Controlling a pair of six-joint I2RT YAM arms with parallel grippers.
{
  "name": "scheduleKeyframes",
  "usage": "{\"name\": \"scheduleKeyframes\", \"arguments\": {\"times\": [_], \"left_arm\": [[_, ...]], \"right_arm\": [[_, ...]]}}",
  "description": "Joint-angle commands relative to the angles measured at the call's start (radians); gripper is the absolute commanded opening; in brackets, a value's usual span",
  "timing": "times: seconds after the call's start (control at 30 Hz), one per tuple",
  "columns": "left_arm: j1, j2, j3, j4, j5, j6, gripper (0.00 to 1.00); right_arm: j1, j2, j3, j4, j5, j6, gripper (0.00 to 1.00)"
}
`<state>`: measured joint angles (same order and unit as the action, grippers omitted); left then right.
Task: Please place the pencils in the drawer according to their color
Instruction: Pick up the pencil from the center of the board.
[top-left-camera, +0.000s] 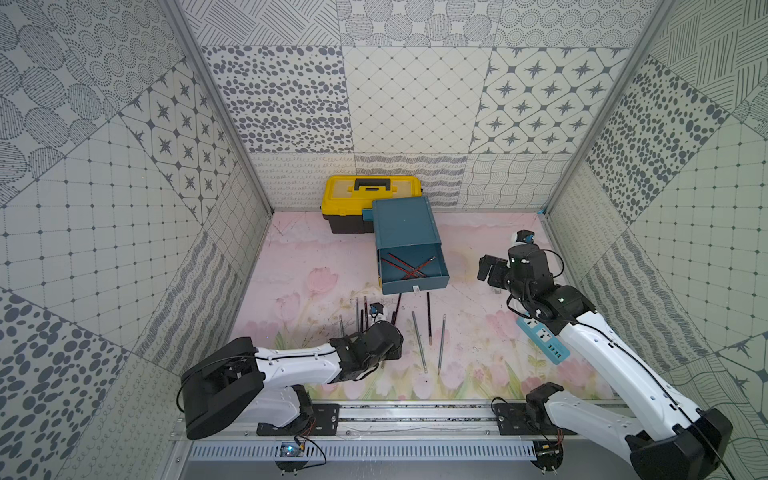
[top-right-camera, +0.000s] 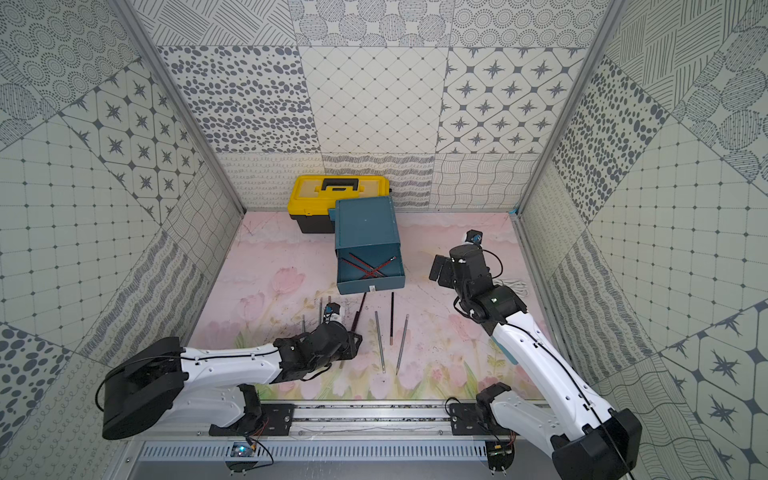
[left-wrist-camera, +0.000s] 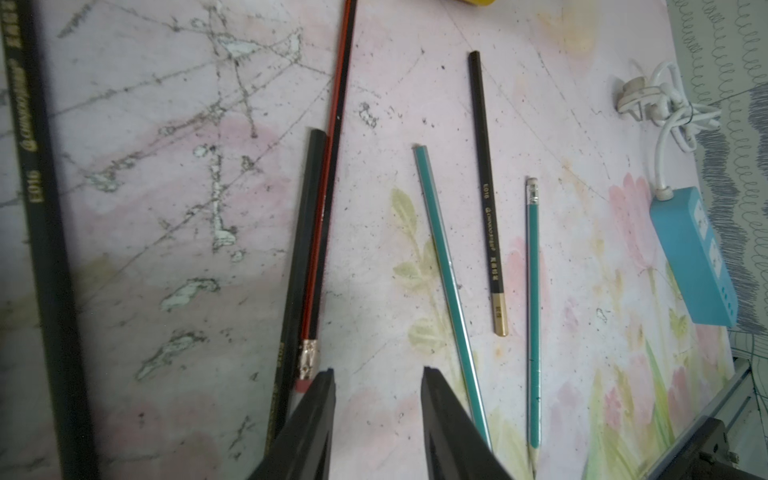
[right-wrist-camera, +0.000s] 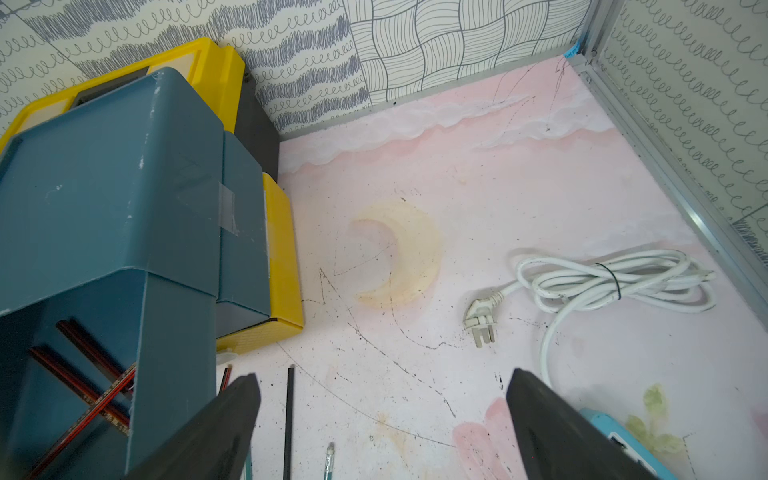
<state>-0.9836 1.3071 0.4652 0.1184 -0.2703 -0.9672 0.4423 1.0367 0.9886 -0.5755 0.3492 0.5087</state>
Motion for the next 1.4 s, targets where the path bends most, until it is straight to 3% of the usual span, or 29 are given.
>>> {"name": "scheduleKeyframes", "arguments": {"times": [0.0,1.03,1.37], "left_arm": [[0.010,-0.005,0.015,-0.084,0.011,0.011,0.40],[0.046,0.063,0.067,-0.189,0.086,0.064,0.44],[0.051,0.134,0.153,-0.255,-0.006,0.156,0.43]], "right_arm": [[-0.004,-0.002,0.006,0.029,0.003,-0.002,0.99],[-0.004,-0.003,0.004,0.029,0.002,-0.001,0.99],[-0.005,-0.003,0.004,0.034,-0.003,-0.002,0.99]]}}
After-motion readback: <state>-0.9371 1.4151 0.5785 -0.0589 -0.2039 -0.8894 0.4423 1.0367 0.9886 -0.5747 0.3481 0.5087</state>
